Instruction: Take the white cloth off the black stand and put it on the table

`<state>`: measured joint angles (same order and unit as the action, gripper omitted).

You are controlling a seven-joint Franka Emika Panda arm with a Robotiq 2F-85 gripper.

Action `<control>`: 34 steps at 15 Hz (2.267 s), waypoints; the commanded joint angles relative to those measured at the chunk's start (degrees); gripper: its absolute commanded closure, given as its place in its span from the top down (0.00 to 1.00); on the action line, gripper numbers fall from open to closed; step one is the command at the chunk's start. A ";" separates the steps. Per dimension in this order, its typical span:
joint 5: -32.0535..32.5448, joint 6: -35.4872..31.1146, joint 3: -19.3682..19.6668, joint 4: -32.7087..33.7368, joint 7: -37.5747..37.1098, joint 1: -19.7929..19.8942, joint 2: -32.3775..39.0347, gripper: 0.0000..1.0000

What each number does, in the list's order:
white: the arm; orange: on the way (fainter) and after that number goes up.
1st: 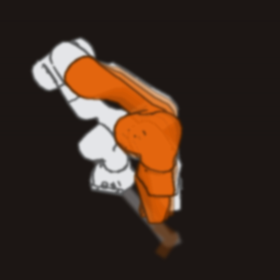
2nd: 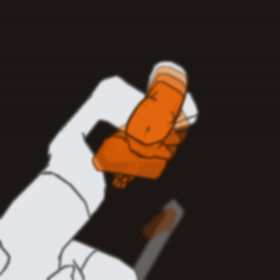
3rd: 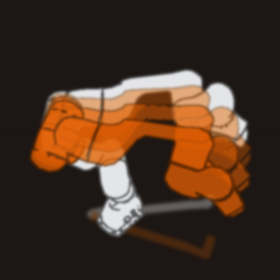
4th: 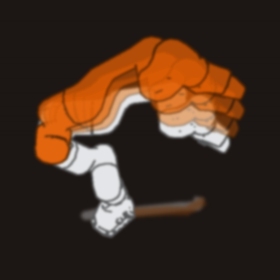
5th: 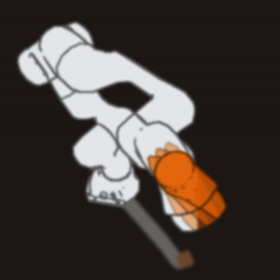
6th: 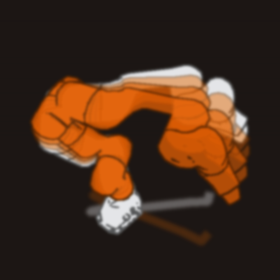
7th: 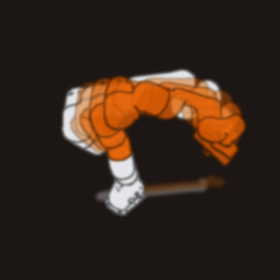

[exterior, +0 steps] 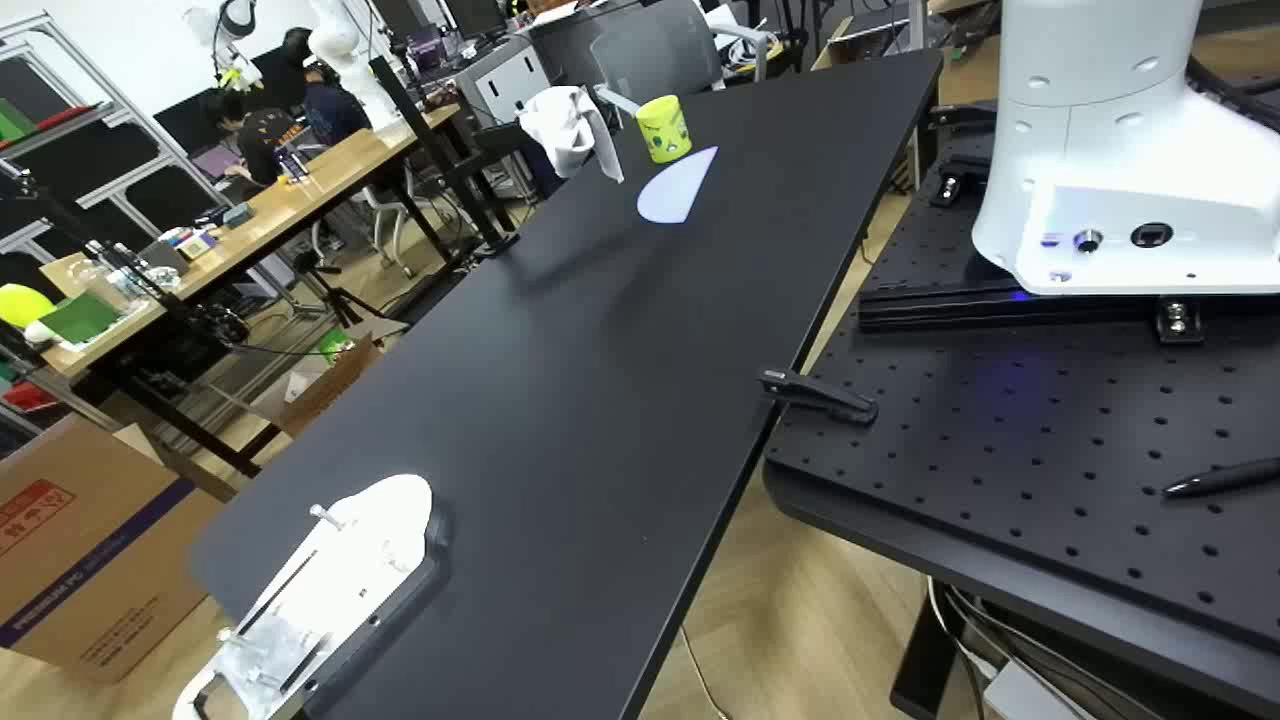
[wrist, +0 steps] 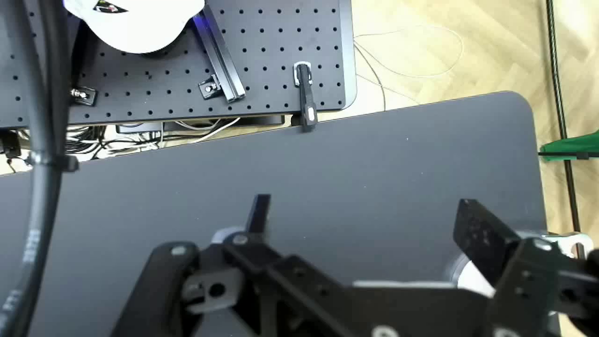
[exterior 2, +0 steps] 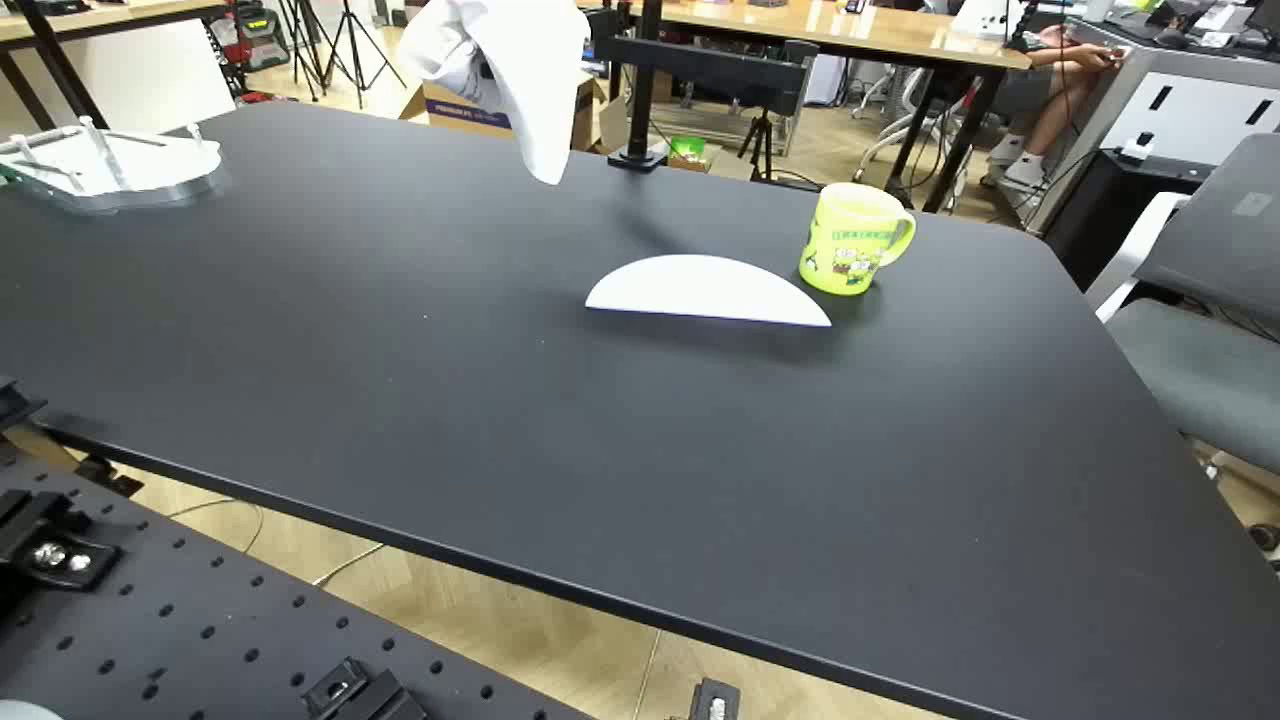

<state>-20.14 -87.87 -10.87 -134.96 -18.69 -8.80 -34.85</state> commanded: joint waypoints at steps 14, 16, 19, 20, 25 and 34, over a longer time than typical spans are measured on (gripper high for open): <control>2.83 -5.27 -2.92 -0.46 -2.70 2.68 -0.86 1.00; 6.20 -11.51 -3.97 -0.90 -3.03 4.13 -0.57 1.00; 12.76 -21.44 -4.93 -2.01 -2.90 6.08 0.33 1.00; 15.39 -24.75 -5.15 -2.39 -3.31 6.96 0.81 1.00; 24.56 -33.54 -3.91 -2.94 -5.66 11.03 4.50 1.00; 25.89 -35.43 -0.58 -2.51 -0.68 11.03 9.85 1.00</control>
<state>3.86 -121.84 -13.64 -138.29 -21.56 2.78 -28.15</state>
